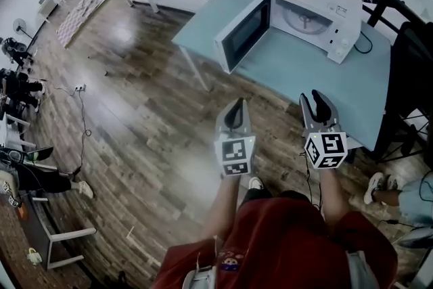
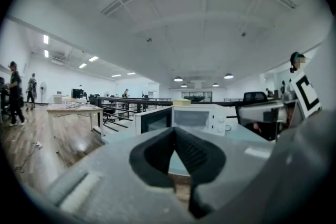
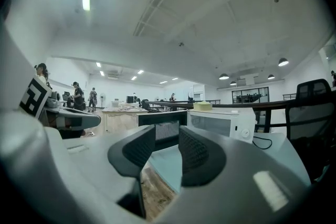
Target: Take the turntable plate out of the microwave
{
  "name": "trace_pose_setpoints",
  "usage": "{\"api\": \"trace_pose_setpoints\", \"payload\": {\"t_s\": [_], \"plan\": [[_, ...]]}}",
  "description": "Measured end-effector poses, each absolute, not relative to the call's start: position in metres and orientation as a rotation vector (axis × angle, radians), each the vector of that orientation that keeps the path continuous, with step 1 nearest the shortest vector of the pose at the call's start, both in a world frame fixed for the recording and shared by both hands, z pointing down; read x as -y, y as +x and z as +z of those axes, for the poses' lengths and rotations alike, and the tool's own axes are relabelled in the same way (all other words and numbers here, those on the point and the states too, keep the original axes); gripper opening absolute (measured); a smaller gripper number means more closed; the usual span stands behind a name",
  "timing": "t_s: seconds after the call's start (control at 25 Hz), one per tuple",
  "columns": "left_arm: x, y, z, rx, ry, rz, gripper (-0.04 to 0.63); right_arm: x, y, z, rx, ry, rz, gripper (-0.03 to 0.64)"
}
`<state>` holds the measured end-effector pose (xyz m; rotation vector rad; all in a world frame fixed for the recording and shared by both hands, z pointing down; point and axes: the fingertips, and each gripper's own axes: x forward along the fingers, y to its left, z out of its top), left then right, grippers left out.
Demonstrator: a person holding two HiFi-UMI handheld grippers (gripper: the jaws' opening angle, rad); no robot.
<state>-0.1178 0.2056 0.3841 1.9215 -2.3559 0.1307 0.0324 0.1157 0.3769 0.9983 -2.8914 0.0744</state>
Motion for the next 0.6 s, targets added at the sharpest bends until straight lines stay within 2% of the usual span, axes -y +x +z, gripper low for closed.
{"api": "trace_pose_setpoints", "payload": {"t_s": [0.6], "plan": [[-0.104, -0.154, 0.397, 2.230, 2.070, 0.180, 0.000, -0.033, 0.002, 0.404, 2.821, 1.156, 0.130, 0.121]]}}
